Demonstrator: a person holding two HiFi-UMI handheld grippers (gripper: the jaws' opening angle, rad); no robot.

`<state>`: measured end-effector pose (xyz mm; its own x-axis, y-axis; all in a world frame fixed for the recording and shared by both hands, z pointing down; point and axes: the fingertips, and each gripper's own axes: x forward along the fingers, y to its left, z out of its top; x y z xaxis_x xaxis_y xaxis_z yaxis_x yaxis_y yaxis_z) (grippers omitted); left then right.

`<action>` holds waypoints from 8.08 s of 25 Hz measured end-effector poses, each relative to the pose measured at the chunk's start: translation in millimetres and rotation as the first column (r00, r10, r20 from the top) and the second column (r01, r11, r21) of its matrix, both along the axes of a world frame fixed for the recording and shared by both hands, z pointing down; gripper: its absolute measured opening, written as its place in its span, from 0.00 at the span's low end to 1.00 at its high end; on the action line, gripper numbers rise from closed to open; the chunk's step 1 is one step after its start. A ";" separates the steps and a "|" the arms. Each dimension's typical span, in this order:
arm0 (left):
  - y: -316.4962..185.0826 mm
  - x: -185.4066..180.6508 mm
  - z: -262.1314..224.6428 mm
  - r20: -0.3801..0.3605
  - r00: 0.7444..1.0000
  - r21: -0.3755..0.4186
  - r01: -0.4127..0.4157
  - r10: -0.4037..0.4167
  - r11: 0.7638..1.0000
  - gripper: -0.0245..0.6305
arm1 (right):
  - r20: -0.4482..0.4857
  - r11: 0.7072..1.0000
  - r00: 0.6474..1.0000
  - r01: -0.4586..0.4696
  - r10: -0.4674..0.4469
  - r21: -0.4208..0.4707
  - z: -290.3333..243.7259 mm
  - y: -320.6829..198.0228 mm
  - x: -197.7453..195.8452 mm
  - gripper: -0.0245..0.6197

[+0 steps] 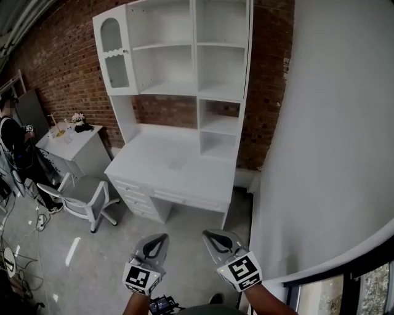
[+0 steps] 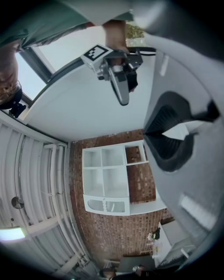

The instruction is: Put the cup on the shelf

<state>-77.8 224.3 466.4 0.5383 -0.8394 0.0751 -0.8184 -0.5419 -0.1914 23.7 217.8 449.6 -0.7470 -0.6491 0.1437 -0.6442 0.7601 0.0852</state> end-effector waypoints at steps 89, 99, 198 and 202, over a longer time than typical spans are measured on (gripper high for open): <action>-593.1 -99.0 159.7 -0.047 0.954 -0.258 0.274 -0.295 0.927 0.04 | -0.078 0.986 0.991 0.095 -0.106 -0.137 68.3 -529.7 -41.5 0.05; -629.9 -122.8 225.8 -0.043 0.946 -0.356 0.286 -0.321 0.890 0.11 | -0.103 0.973 0.989 0.082 -0.107 -0.215 108.6 -552.1 -62.5 0.05; -769.2 -243.8 -141.0 -0.139 0.917 0.071 0.386 -0.374 0.920 0.10 | -0.045 0.991 0.997 -0.064 0.059 -0.120 63.4 -569.9 -5.4 0.05; -793.3 -242.7 -158.5 -0.142 0.920 0.078 0.377 -0.364 0.923 0.10 | -0.036 0.989 0.995 -0.102 0.098 -0.112 60.5 -577.5 4.7 0.05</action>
<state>-320.5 -569.0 307.9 0.1862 -0.9802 -0.0679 -0.9774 -0.1777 -0.1148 28.4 -359.7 510.1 -0.6733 -0.6986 0.2419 -0.7159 0.6978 0.0227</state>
